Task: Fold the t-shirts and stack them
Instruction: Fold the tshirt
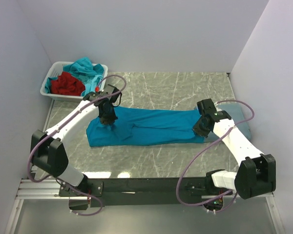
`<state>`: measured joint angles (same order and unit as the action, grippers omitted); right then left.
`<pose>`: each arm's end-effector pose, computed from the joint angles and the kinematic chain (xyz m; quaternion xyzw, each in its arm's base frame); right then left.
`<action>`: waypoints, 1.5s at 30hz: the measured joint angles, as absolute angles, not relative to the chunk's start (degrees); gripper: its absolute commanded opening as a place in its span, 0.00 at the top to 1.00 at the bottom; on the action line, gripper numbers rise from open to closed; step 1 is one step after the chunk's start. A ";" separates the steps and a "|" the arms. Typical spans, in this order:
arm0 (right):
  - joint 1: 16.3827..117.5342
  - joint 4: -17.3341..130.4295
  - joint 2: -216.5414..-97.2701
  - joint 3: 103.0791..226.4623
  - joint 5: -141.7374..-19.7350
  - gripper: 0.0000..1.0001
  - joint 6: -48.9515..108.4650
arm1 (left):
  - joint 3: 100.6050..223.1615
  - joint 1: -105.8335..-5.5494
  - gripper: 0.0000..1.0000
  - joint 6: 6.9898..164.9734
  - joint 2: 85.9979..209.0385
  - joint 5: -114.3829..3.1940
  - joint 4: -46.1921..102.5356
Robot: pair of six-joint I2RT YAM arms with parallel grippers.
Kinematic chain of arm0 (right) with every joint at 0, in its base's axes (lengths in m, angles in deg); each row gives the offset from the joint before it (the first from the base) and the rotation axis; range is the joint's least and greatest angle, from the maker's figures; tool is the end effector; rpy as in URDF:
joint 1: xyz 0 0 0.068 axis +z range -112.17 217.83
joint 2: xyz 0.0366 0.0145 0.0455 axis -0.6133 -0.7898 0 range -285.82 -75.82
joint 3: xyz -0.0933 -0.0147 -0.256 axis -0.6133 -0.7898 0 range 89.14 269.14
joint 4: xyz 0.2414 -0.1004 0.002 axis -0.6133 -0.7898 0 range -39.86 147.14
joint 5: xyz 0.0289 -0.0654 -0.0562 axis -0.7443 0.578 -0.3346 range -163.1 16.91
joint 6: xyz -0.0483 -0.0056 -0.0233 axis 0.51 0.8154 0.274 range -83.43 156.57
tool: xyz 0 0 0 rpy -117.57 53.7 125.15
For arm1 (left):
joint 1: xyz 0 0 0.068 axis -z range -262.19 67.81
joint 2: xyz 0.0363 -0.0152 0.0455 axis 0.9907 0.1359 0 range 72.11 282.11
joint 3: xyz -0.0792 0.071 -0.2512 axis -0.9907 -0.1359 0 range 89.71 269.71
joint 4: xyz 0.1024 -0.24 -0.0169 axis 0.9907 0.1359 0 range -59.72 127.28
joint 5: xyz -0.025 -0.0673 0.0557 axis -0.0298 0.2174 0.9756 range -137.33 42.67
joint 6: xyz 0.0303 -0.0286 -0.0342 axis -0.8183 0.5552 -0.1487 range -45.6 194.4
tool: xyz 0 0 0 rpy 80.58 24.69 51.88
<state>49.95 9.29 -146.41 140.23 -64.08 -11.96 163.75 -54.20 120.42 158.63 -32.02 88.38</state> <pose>0.2215 0.0417 0.2366 0.3201 0.9237 0.0323 0.2079 0.2624 -0.1289 0.2805 -0.1752 0.9613 0.0043 0.2125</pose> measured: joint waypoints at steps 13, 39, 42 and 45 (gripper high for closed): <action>48.68 10.49 -154.06 144.49 -64.19 0.99 -10.10 | 169.83 -58.01 0.99 116.84 165.61 -32.02 87.95; 45.95 12.22 -163.13 152.86 -61.70 0.13 -6.15 | 175.40 -63.65 0.01 118.28 175.68 -32.15 80.67; 46.00 13.86 -158.70 151.72 -61.98 0.11 -4.75 | 170.97 -63.60 0.01 119.00 171.48 -34.78 77.06; 46.34 16.50 -152.71 148.29 -63.23 0.10 -3.44 | 164.37 -63.51 0.00 119.79 166.81 -38.62 74.70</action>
<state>46.34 16.50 -152.71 148.29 -63.23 -3.44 164.37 -63.51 119.79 166.81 -38.62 74.70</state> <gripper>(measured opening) 0.893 0.994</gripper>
